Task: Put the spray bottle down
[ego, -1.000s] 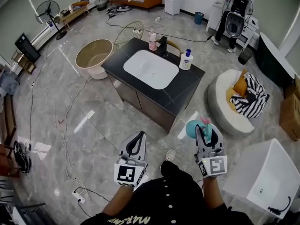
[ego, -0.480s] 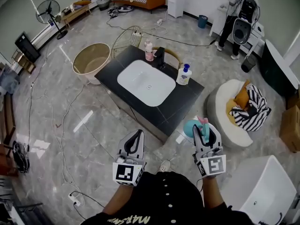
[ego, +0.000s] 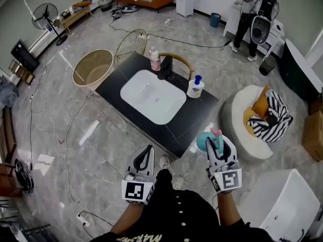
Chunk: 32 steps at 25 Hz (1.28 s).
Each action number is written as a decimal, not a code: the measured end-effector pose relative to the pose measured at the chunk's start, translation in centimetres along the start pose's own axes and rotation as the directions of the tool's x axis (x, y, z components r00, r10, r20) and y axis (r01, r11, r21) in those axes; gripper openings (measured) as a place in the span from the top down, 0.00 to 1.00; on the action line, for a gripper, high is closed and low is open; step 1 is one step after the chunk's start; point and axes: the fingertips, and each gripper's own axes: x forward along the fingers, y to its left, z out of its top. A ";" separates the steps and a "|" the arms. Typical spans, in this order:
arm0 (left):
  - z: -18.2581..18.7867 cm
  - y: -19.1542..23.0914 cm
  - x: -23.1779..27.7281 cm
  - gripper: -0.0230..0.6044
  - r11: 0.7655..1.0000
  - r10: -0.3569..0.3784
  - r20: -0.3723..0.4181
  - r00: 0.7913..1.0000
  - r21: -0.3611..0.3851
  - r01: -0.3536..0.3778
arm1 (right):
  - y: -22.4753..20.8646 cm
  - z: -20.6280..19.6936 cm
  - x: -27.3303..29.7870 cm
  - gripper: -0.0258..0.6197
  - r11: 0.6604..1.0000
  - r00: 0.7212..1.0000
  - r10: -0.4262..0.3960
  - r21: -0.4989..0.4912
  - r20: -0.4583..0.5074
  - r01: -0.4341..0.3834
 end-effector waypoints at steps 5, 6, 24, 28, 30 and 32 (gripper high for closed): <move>0.0 1.6 3.6 0.94 1.000 -0.024 0.000 1.000 -0.003 0.024 | -1.0 -0.7 3.6 0.77 1.000 1.000 -0.013 -0.009 -0.009 0.013; 0.1 1.9 4.3 0.94 1.000 -0.031 -0.001 1.000 -0.004 0.030 | -1.2 -0.8 4.3 0.77 1.000 1.000 -0.015 -0.009 -0.013 0.014; -6.8 4.6 10.2 0.94 0.990 -0.101 -0.187 0.977 -0.117 0.080 | -2.3 -16.3 18.0 0.77 1.000 0.973 0.015 0.012 -0.230 -0.012; -8.6 4.7 10.7 0.94 0.988 -0.115 -0.210 0.971 -0.124 0.090 | -2.5 -18.5 20.4 0.77 1.000 0.972 0.016 0.007 -0.234 -0.014; -9.4 4.6 10.9 0.94 0.987 -0.122 -0.222 0.967 -0.131 0.094 | -2.7 -19.3 21.3 0.77 1.000 0.972 0.018 0.010 -0.234 -0.016; -10.1 4.5 11.0 0.94 0.986 -0.129 -0.240 0.962 -0.138 0.097 | -2.8 -20.1 22.2 0.77 1.000 0.972 0.019 0.007 -0.236 -0.017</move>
